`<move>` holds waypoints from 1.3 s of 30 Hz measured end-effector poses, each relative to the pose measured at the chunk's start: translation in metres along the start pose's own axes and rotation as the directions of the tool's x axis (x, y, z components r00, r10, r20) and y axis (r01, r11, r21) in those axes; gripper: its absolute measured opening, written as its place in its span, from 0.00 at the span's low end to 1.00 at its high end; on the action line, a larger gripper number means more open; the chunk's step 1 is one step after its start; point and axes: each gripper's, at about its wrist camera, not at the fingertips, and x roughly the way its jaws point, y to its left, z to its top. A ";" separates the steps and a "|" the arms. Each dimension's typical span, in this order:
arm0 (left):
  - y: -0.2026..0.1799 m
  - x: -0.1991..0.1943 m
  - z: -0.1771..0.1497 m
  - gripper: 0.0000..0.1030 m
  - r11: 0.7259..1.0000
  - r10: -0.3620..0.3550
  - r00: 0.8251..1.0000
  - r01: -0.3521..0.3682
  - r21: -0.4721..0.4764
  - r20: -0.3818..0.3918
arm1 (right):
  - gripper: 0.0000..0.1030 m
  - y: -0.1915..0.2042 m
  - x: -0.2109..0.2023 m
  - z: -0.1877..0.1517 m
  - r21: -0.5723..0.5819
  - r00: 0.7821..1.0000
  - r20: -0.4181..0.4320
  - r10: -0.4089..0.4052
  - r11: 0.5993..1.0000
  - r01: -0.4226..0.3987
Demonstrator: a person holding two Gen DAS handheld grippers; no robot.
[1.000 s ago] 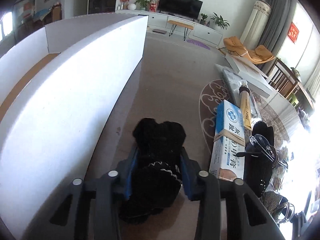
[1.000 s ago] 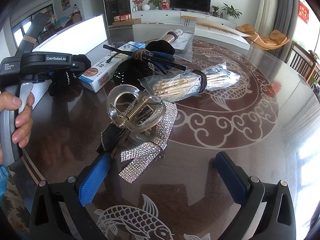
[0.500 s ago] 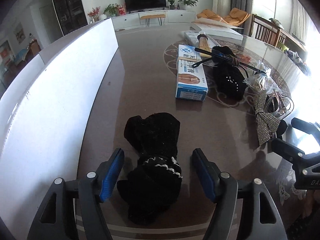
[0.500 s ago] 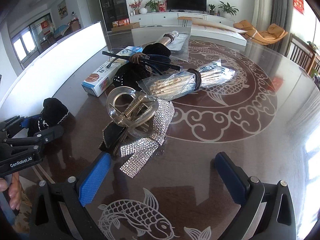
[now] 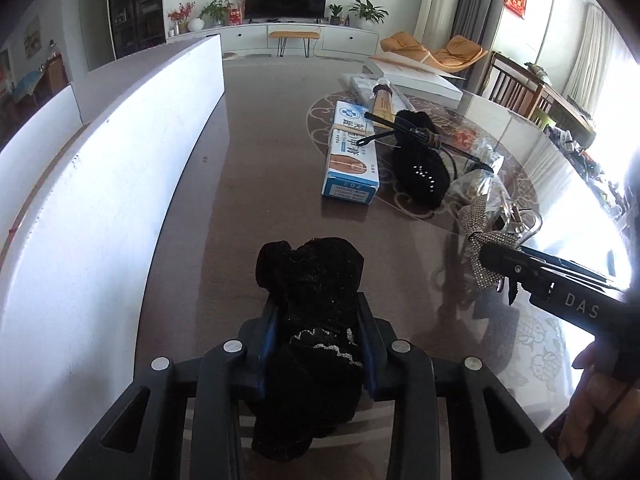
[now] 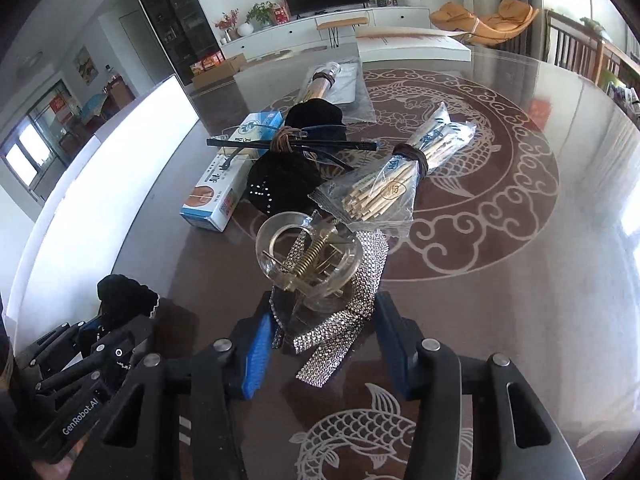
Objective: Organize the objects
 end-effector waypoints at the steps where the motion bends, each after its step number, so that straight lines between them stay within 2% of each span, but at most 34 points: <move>1: 0.001 -0.013 0.002 0.33 1.000 -0.027 1.000 0.027 -0.007 0.009 | 0.47 -0.001 -0.008 0.000 -0.003 1.000 0.008 0.028 1.000 -0.028; 4: 0.010 -0.058 0.013 0.33 0.994 -0.101 0.993 0.104 -0.040 0.060 | 0.47 0.013 -0.039 0.007 -0.043 0.995 0.033 0.094 0.995 -0.093; 6: 0.025 -0.090 0.026 0.33 0.993 -0.100 0.988 0.107 -0.057 0.118 | 0.47 0.039 -0.058 0.020 -0.098 0.985 0.046 0.166 0.982 -0.161; 9: 0.068 -0.130 0.039 0.33 0.993 -0.012 0.982 0.034 -0.112 0.191 | 0.47 0.103 -0.085 0.042 -0.223 0.958 0.054 0.280 0.939 -0.262; 12: 0.123 -0.147 0.043 0.33 0.976 0.130 0.971 -0.091 -0.197 0.199 | 0.47 0.172 -0.094 0.054 -0.332 0.914 0.011 0.405 0.864 -0.379; 14: 0.156 -0.141 0.042 0.33 0.949 0.239 0.960 -0.200 -0.244 0.146 | 0.48 0.215 -0.087 0.054 -0.384 0.890 -0.037 0.454 0.816 -0.432; 16: 0.186 -0.127 0.036 0.36 0.914 0.325 0.944 -0.298 -0.276 0.061 | 0.51 0.252 -0.071 0.049 -0.419 0.874 -0.098 0.477 0.776 -0.471; 17: 0.197 -0.119 0.032 0.37 0.898 0.352 0.936 -0.333 -0.288 0.017 | 0.57 0.265 -0.060 0.046 -0.421 0.869 -0.134 0.476 0.767 -0.485; 18: 0.207 -0.112 0.028 0.37 0.884 0.367 0.930 -0.357 -0.302 -0.027 | 0.65 0.273 -0.049 0.045 -0.407 0.865 -0.171 0.472 0.765 -0.498; 19: 0.214 -0.105 0.025 0.37 0.874 0.367 0.928 -0.369 -0.318 -0.068 | 0.67 0.275 -0.040 0.044 -0.385 0.859 -0.194 0.474 0.769 -0.511; 21: 0.219 -0.099 0.019 0.37 0.864 0.344 0.932 -0.360 -0.352 -0.110 | 0.70 0.265 -0.034 0.042 -0.343 0.852 -0.184 0.490 0.781 -0.523; 22: 0.216 -0.099 0.018 0.37 0.870 0.324 0.941 -0.337 -0.360 -0.098 | 0.74 0.255 -0.036 0.041 -0.336 0.857 -0.160 0.490 0.789 -0.514; 24: 0.199 -0.099 0.020 0.37 0.894 0.287 0.956 -0.290 -0.342 -0.061 | 0.87 0.228 -0.041 0.040 -0.331 0.889 -0.094 0.448 0.828 -0.453; 27: 0.153 -0.103 0.030 0.37 0.946 0.202 0.979 -0.191 -0.263 0.013 | 0.89 0.171 -0.044 0.037 -0.301 0.939 0.002 0.343 0.896 -0.327; 28: 0.133 -0.105 0.033 0.40 0.963 0.155 0.987 -0.142 -0.228 0.040 | 0.89 0.149 -0.044 0.033 -0.287 0.958 0.032 0.283 0.921 -0.263; 30: 0.090 -0.111 0.033 0.66 0.988 0.060 0.994 -0.047 -0.144 0.086 | 0.89 0.103 -0.041 0.026 -0.249 0.987 0.078 0.138 0.962 -0.115; 31: 0.069 -0.109 0.031 0.92 0.994 0.021 0.994 -0.010 -0.106 0.103 | 0.89 0.078 -0.038 0.020 -0.217 0.994 0.088 0.061 0.975 -0.040; 32: 0.048 -0.105 0.028 1.00 0.997 -0.014 0.993 0.022 -0.072 0.120 | 0.89 0.054 -0.036 0.014 -0.179 0.996 0.086 -0.004 0.984 0.019; 33: 0.030 -0.097 0.024 1.00 0.998 -0.028 0.991 0.034 -0.044 0.132 | 0.89 0.032 -0.033 0.007 -0.141 0.996 0.077 -0.054 0.988 0.065; 35: -0.001 -0.066 0.016 1.00 1.000 -0.022 0.995 0.021 0.020 0.092 | 0.89 -0.004 -0.027 -0.005 -0.072 0.990 0.052 -0.131 0.988 0.134; 39: -0.039 0.001 0.012 1.00 0.994 0.032 0.999 -0.034 0.100 0.016 | 0.89 -0.036 -0.011 -0.012 -0.019 0.982 -0.009 -0.190 0.982 0.190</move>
